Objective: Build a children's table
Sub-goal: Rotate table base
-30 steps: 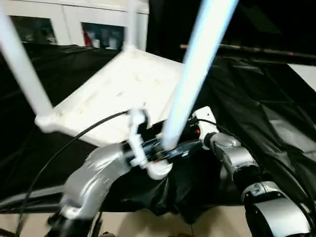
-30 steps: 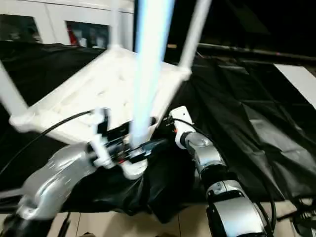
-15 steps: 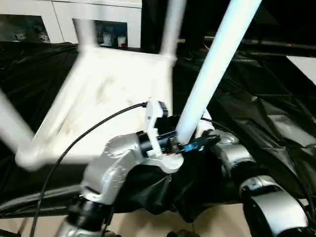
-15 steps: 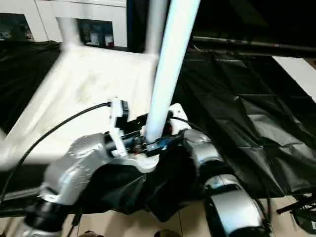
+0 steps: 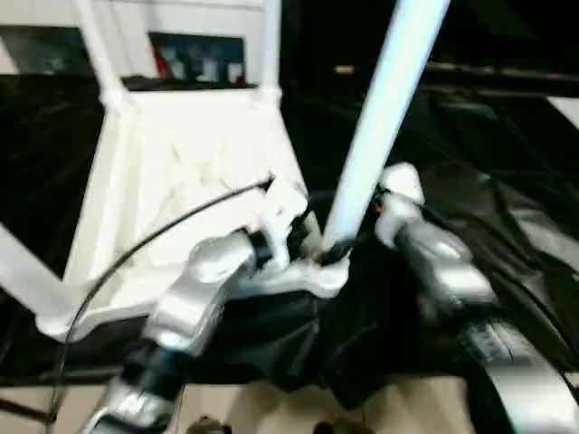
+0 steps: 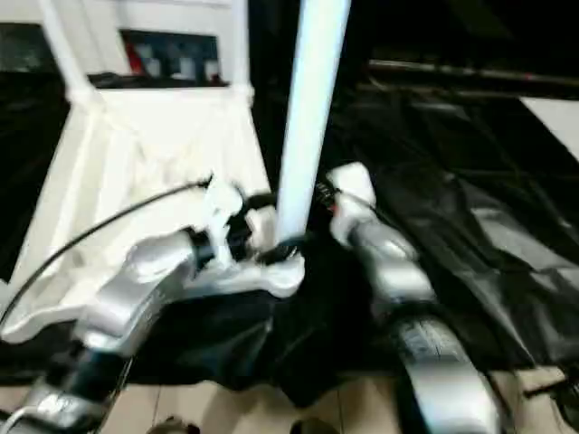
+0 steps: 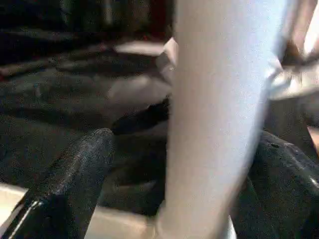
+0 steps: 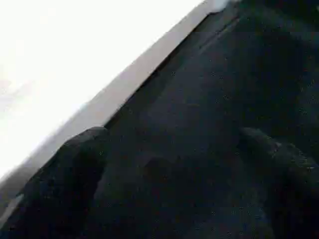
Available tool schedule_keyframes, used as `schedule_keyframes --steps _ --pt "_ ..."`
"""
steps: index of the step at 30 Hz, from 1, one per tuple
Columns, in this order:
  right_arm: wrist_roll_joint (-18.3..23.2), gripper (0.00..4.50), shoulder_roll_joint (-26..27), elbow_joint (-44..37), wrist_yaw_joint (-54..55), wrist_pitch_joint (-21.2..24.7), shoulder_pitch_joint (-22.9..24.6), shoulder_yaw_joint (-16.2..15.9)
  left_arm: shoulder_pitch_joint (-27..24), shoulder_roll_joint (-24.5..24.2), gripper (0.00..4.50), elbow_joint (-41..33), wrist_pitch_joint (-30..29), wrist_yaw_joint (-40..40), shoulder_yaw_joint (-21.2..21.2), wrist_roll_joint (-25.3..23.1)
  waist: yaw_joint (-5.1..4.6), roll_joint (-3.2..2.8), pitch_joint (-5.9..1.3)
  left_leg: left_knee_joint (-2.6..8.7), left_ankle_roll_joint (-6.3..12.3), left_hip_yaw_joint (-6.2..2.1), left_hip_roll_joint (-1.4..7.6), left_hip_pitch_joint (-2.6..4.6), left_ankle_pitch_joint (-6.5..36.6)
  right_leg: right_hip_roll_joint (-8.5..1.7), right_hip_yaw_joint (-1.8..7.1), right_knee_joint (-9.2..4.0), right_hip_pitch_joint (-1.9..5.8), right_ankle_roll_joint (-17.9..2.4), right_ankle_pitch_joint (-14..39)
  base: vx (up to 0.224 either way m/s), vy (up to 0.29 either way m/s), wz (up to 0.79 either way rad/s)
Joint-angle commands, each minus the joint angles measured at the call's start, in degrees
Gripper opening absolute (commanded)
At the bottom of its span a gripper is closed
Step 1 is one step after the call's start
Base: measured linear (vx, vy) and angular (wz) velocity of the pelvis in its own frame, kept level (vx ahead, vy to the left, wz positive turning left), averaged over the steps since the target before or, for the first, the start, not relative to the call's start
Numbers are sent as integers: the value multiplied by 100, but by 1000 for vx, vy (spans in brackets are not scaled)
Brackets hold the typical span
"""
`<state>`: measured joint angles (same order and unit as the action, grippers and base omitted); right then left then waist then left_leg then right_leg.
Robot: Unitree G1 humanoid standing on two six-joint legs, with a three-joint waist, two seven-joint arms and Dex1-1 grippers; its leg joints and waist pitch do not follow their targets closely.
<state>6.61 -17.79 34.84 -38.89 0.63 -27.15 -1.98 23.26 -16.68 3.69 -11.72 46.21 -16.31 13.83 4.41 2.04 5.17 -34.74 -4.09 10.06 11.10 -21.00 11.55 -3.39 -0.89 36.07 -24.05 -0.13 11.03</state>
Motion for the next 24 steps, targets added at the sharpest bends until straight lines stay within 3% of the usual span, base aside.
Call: schedule_keyframes --steps 1,2,3,5,7,8,9,10,13,15,18,20,23,24 --pt "110 445 -368 -761 -400 265 233 -77 -102 -296 450 -285 -210 390 -164 -54 60 -50 -438 404 376 -10 162 69 709 -320 178 -338 399 -1551 -116 0 0 0" --pt "138 445 -462 -919 -471 320 328 -88 -131 -400 450 -332 -250 481 -202 -64 47 -39 -425 407 364 -3 162 60 746 -323 191 -346 386 -1535 13 0 0 0" --pt "230 445 -816 -1590 -744 643 697 -103 -276 -844 450 -514 -332 797 -319 -202 57 -86 -422 415 300 -9 150 62 855 -327 191 -369 373 -1499 330 0 0 0" --pt "249 445 -919 -1798 -825 745 807 -109 -320 -978 450 -565 -365 882 -348 -249 70 -97 -392 457 223 -24 168 61 1052 -328 196 -419 360 -1332 826 0 0 0" --pt "373 445 -1210 -2506 -1088 1035 1153 -110 -350 -1360 450 -431 -272 1130 -451 -522 103 -100 -412 440 190 -21 167 94 1045 -326 210 -443 349 -1215 1004 0 0 0" --pt "425 449 -1306 -2799 -1174 1175 1288 -104 -336 -1448 432 -351 -242 1221 -461 -554 100 -103 -408 442 203 -14 173 99 1031 -325 220 -442 322 -1197 986 0 0 0" --pt "485 450 -1520 -3355 -1311 1428 1550 -152 -188 -1438 421 -93 -190 1213 -419 -549 84 -69 -405 456 197 -27 153 57 955 -315 209 -437 356 -1148 992 0 0 0" --pt "485 450 -1520 -3355 -1311 1428 1550 -152 -188 -1438 414 -93 -190 1213 -419 -549 115 -91 -402 453 176 -27 161 83 977 -318 212 -452 333 -1098 1077 0 0 0" --pt "554 450 -1753 -3884 -1417 1762 1796 -240 87 -1378 388 263 -20 1179 -500 -701 106 -82 -404 458 135 -27 161 90 1033 -322 213 -475 308 -1094 1237 0 0 0" --pt "672 450 -1877 -4190 -1501 1994 1921 -272 274 -1247 376 581 105 1134 -532 -777 105 -56 -417 455 123 -38 161 67 1004 -339 210 -460 336 -1110 1201 0 0 0" --pt "817 450 -1985 -4520 -1628 2284 2035 -295 461 -1136 359 1004 231 1272 -626 -863 138 -62 -439 428 181 -41 143 54 809 -351 218 -442 348 -1085 994 0 0 0" --pt "886 450 -2066 -4675 -1745 2415 2090 -327 557 -1024 340 1193 211 1374 -604 -785 128 -13 -461 414 215 -49 138 12 614 -357 206 -396 387 -1128 685 0 0 0" --pt "952 450 -2206 -4835 -1902 2577 2138 -395 743 -944 324 1514 251 1574 -630 -787 144 13 -503 374 343 -32 144 30 412 -361 200 -370 373 -1244 426 0 0 0" --pt "933 450 -2233 -4856 -1922 2583 2142 -420 781 -963 316 1576 268 1631 -661 -820 158 -5 -511 371 360 -34 145 37 377 -362 198 -356 370 -1263 383 0 0 0"
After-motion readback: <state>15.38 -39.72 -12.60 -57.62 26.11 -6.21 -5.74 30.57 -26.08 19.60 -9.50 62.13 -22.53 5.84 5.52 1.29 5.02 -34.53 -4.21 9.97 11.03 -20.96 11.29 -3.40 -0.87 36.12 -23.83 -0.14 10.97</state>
